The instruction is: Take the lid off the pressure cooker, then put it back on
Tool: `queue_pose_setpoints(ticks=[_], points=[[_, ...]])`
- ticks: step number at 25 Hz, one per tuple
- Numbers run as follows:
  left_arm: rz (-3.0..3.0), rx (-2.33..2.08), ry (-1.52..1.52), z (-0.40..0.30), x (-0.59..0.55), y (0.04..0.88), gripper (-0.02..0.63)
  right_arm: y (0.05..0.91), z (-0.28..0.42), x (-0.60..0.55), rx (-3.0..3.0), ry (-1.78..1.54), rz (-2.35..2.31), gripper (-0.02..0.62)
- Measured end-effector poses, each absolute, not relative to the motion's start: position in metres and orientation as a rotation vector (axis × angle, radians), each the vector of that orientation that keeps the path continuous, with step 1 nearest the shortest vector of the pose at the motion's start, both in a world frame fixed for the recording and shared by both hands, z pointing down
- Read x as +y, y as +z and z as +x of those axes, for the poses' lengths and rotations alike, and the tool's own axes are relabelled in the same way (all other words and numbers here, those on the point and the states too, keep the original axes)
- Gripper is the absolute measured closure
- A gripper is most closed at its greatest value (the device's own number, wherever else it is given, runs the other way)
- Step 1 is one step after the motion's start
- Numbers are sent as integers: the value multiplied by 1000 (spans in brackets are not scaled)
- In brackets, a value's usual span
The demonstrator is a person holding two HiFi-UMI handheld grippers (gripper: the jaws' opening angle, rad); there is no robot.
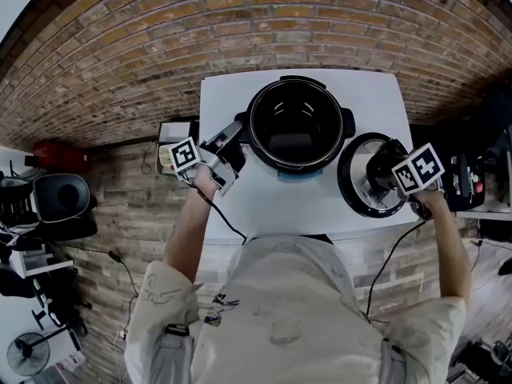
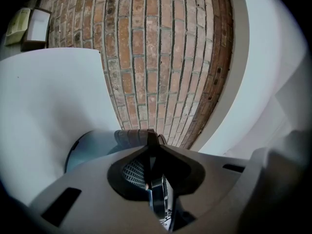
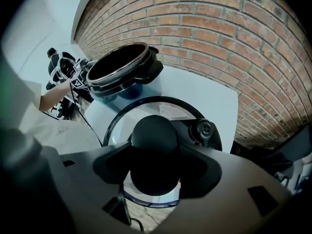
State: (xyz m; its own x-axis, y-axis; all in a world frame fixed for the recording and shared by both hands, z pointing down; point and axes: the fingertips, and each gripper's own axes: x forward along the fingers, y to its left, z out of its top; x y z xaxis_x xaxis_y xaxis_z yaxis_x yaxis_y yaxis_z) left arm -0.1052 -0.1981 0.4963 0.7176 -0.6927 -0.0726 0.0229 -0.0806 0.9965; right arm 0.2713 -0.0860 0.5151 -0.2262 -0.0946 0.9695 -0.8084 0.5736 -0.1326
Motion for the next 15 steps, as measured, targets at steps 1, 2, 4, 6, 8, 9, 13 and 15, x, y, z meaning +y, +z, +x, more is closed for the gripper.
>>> queue_pose_setpoints(ticks=[1,2,4,6,8,9,13,15], points=[[1553,-565,-648,-105,-198,496,538,520,268,-85,-1684,793,752,303],[1553,-565,-648,-105,-198,496,538,526,265,-83,-1681,790,744,303],[1554,-565,-653,-105,-198,496,538,535,259,-81,-1678,786,732,303],[1553,-564,-658,-105,-198,496,538,545,255,-79,-1673,786,725,302],[1552,-566,-657,-105,-197,497,538,554,252,-78,-1672,790,721,303],[1552,-567,-657,-105,-197,497,538,558,251,-78,-1672,790,721,302],[1549,-566,-663,-106,-198,495,538,572,245,-77,-1654,744,718,303],[1548,-567,-661,-106,-198,496,538,579,242,-76,-1643,725,707,302]])
